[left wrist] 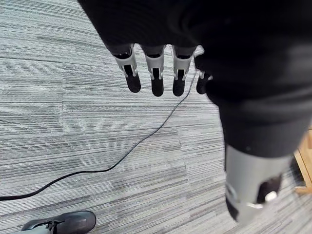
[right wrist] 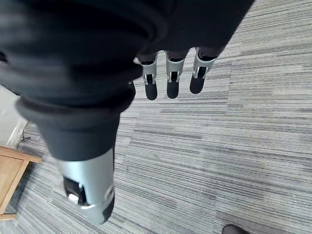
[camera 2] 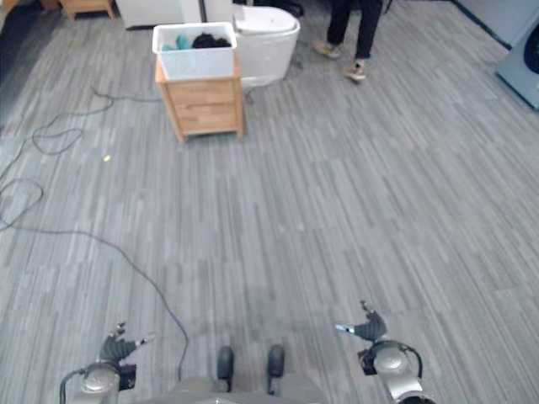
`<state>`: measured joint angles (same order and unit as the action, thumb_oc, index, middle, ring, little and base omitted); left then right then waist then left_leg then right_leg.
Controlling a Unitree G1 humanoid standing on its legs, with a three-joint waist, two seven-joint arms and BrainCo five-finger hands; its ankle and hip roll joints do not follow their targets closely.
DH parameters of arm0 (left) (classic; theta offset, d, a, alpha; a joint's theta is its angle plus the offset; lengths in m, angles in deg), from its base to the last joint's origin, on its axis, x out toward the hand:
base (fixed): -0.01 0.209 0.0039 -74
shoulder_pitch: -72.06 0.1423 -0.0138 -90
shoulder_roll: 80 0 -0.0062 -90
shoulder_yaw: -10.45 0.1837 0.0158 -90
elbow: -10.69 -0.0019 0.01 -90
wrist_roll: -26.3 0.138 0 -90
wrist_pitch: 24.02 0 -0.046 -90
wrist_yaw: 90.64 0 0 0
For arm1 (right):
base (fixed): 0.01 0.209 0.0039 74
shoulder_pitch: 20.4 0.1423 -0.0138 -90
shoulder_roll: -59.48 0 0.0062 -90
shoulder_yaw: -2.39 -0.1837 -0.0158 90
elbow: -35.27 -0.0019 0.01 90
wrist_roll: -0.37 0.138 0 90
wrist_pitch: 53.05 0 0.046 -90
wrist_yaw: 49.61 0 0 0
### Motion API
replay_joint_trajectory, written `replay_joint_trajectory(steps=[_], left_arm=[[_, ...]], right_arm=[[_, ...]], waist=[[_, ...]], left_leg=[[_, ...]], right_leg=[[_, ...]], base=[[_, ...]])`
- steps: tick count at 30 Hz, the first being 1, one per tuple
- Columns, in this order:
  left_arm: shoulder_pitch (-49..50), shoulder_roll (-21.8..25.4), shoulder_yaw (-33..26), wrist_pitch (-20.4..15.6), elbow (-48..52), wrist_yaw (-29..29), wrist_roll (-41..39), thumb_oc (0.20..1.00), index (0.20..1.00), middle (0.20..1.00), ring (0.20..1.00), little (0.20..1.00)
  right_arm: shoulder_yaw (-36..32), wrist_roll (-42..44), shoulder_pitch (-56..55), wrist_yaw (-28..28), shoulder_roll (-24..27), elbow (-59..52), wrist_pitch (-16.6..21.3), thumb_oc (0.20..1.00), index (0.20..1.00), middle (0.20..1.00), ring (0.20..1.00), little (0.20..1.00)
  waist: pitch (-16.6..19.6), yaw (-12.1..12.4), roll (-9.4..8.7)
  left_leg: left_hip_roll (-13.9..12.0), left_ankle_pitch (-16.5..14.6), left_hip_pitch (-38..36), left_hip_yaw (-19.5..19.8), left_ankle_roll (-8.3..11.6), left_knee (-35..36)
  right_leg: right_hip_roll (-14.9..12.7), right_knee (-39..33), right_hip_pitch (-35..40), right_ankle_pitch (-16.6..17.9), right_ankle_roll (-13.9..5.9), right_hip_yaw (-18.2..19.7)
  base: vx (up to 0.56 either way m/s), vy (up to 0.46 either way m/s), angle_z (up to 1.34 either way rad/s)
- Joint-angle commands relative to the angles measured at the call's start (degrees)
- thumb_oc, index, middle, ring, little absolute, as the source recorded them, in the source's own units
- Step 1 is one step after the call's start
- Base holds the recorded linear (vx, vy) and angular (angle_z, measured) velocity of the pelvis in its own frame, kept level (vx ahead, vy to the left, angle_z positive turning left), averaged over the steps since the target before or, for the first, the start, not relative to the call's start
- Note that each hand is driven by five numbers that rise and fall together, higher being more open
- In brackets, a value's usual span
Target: Grab the laundry basket,head to the washer,open it,put in the laundry and shut it.
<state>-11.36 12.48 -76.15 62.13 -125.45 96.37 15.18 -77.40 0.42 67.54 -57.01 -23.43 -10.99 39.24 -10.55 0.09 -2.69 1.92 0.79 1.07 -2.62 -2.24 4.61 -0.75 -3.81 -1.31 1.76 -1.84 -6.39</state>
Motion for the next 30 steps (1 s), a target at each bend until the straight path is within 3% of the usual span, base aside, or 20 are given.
replay_joint_trajectory(steps=[1, 4, 6, 9, 15, 17, 19, 20, 22, 24, 26, 27, 28, 29, 30], left_arm=[[-1.5, 3.2, -1.8, -1.7, -1.0, 1.2, -2.4, 1.0, 1.0, 1.0, 1.0, 1.0], [-1.9, 3.8, -1.7, -1.7, 0.0, 1.3, -1.8, 1.0, 1.0, 1.0, 1.0, 1.0], [-2.1, 3.9, -1.1, -1.6, 0.8, 1.3, -1.3, 1.0, 1.0, 1.0, 1.0, 1.0], [-2.4, 3.7, -0.4, -1.6, 0.8, 1.0, -1.3, 1.0, 1.0, 1.0, 1.0, 1.0], [-2.9, 2.6, -0.1, -1.5, -0.4, 0.9, -1.1, 1.0, 1.0, 1.0, 1.0, 1.0], [-2.8, 2.5, 0.4, -1.6, 0.1, 0.6, -0.5, 1.0, 1.0, 1.0, 1.0, 1.0], [-2.5, 2.1, 0.8, -1.5, 0.1, 0.3, 0.2, 1.0, 1.0, 1.0, 1.0, 1.0], [-1.9, 1.7, 1.0, -1.4, 0.6, -0.2, 0.1, 1.0, 1.0, 1.0, 1.0, 1.0], [-1.5, 1.8, 1.4, -1.3, 1.1, -0.5, 0.4, 1.0, 1.0, 1.0, 1.0, 1.0], [-1.3, 1.4, 1.9, -1.1, 1.6, -0.9, 0.5, 1.0, 1.0, 1.0, 1.0, 1.0], [-1.6, 1.0, 2.2, -1.1, 1.4, -0.8, 0.3, 1.0, 1.0, 1.0, 1.0, 1.0], [-2.7, 0.7, 2.7, -1.1, 0.4, -0.6, 0.1, 1.0, 1.0, 1.0, 1.0, 1.0], [-3.1, 0.7, 2.9, -1.1, 0.2, -0.5, 0.3, 1.0, 1.0, 1.0, 1.0, 1.0], [-3.4, 0.8, 3.1, -1.3, 0.6, -0.3, 0.3, 1.0, 1.0, 1.0, 1.0, 1.0], [-3.4, 0.8, 3.1, -1.2, 0.6, -0.3, 0.3, 1.0, 1.0, 1.0, 1.0, 1.0]], right_arm=[[2.2, -0.5, 2.7, -1.4, -1.1, -0.9, 0.8, 1.0, 1.0, 1.0, 1.0, 1.0], [2.7, -0.5, 2.9, -1.5, -1.4, -1.4, 0.9, 1.0, 1.0, 1.0, 1.0, 1.0], [2.8, -0.4, 3.0, -1.6, -1.3, -2.1, 0.9, 1.0, 1.0, 1.0, 1.0, 1.0], [2.9, -0.1, 3.2, -1.9, -0.9, -2.3, 1.1, 1.0, 1.0, 1.0, 1.0, 1.0], [3.1, -0.7, 2.1, -2.0, -0.6, -2.2, 0.7, 1.0, 1.0, 1.0, 1.0, 1.0], [3.0, -0.7, 1.3, -2.0, -0.6, -2.3, 0.7, 1.0, 1.0, 1.0, 1.0, 1.0], [2.9, -0.5, 0.7, -2.1, -0.7, -1.9, 1.1, 1.0, 1.0, 1.0, 1.0, 1.0], [2.5, -0.2, 0.5, -2.1, -0.8, -2.0, 1.3, 1.0, 1.0, 1.0, 1.0, 1.0], [2.4, 0.2, 0.5, -2.1, -0.7, -2.4, 1.6, 1.0, 1.0, 1.0, 1.0, 1.0], [2.3, 0.4, 0.5, -2.3, -0.4, -1.7, 1.6, 1.0, 1.0, 1.0, 1.0, 1.0], [2.4, 0.7, 1.0, -2.6, -0.2, -1.4, 1.7, 1.0, 1.0, 1.0, 1.0, 1.0], [2.6, 1.2, 1.9, -3.0, 0.0, -0.9, 1.5, 1.0, 1.0, 1.0, 1.0, 1.0], [2.6, 1.5, 2.1, -3.2, 0.2, -1.1, 1.6, 1.0, 1.0, 1.0, 1.0, 1.0], [2.5, 1.6, 2.4, -3.7, 0.6, -1.3, 1.7, 1.0, 1.0, 1.0, 1.0, 1.0], [2.5, 1.6, 2.4, -3.7, 0.6, -1.3, 1.7, 1.0, 1.0, 1.0, 1.0, 1.0]], waist=[[-0.2, 1.0, -3.24], [-1.3, 0.7, -2.85], [-2.2, 0.2, -2.46], [-3.0, -0.8, -2.38], [-3.8, -2.4, -2.43], [-3.3, -2.7, -2.57], [-2.1, -3.1, -2.4], [-1.0, -3.1, -1.85], [-0.6, -3.3, -1.53], [0.2, -3.6, -1.04], [0.0, -3.7, -1.18], [-0.7, -3.4, -2.44], [-1.1, -2.8, -2.83], [-1.8, -2.2, -2.96], [-1.8, -2.2, -2.96]], left_leg=[[1.5, -10.8, 2.5, 1.3, 0.31, -12.1], [1.4, -11.4, 1.7, 2.4, -0.01, -12.1], [1.3, -12.0, -0.2, 3.0, -0.06, -11.5], [1.7, -13.1, -3.3, 4.1, 0.01, -10.2], [2.3, -15.2, -8.5, 6.1, 1.0, -8.8], [2.6, -16.4, -9.9, 7.3, 1.39, -8.7], [2.0, -17.1, -11.0, 8.2, 2.51, -9.8], [0.4, -14.6, -10.9, 7.9, 4.6, -12.5], [-0.5, -13.5, -10.7, 7.7, 5.31, -14.3], [-2.3, -9.6, -8.9, 6.4, 7.11, -19.2], [-3.2, -8.9, -6.6, 4.6, 7.31, -22.0], [-3.7, -10.8, -1.5, 0.3, 5.57, -22.1], [-3.6, -12.7, 0.3, -1.1, 4.76, -20.7], [-3.8, -10.2, 5.0, -2.0, 5.06, -17.9], [-3.8, -10.2, 4.9, -2.0, 5.08, -17.9]], right_leg=[[-7.2, 10.9, -0.8, -7.0, -7.5, 1.7], [-6.6, 18.4, -4.5, -6.3, -7.95, 2.3], [-5.8, 20.3, -7.8, -5.5, -7.26, 2.0], [-5.1, 15.7, -11.2, -4.3, -6.72, -0.2], [-3.8, 8.1, -14.8, -1.9, -7.57, -5.5], [-3.9, 7.9, -14.3, -2.3, -7.09, -5.7], [-3.0, 8.2, -13.0, -2.8, -5.37, -4.2], [-2.8, 8.4, -11.4, -3.0, -4.23, -4.5], [-2.5, 8.3, -10.6, -3.3, -3.72, -4.8], [-1.8, 7.3, -8.2, -4.9, -2.54, -5.4], [-2.0, 6.8, -7.0, -5.7, -2.21, -5.7], [-3.0, 5.7, -4.8, -6.9, -2.11, -5.8], [-3.2, 5.3, -3.8, -7.3, -2.35, -5.6], [-3.3, 4.8, -2.5, -7.8, -2.48, -5.4], [-3.3, 4.7, -2.5, -7.8, -2.48, -5.4]], base=[[0.08, 0.111, -0.03], [0.13, 0.1, 0.03], [0.19, 0.056, 0.06], [0.24, 0.005, 0.39], [0.27, -0.061, 0.21], [0.3, -0.142, 0.54], [0.43, -0.234, 0.77], [0.37, -0.215, 0.75], [0.25, -0.15, 0.67], [0.25, -0.134, 0.1], [0.15, -0.072, -0.13], [0.17, -0.054, 0.14], [0.27, -0.061, 0.19], [0.17, -0.014, 0.01], [0.16, 0.0, -0.1]])
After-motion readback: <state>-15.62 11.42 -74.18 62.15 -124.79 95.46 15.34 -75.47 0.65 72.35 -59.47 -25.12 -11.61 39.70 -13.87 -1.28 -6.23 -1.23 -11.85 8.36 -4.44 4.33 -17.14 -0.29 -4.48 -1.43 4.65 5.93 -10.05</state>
